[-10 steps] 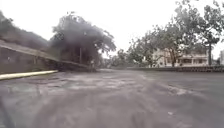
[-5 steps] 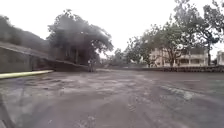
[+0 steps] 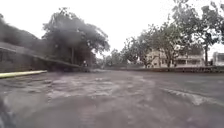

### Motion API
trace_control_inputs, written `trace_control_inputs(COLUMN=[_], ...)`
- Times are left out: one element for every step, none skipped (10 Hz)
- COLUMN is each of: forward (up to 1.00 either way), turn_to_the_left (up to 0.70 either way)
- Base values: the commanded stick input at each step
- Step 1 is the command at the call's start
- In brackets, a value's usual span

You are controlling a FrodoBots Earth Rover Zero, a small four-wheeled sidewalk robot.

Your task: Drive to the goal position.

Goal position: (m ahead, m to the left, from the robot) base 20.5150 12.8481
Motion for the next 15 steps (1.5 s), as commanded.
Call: trace_control_inputs(forward=[0.70,0.70,0.70,0.70,0.70,0.70,0.70,0.70,0.70,0.70,0.70,0.70,0.70,0.70,0.70], turn_to_the_left=[0.00,0.00,0.00,0.00,0.00,0.00,0.00,0.00,0.00,0.00,0.00,0.00,0.00,0.02,0.05])
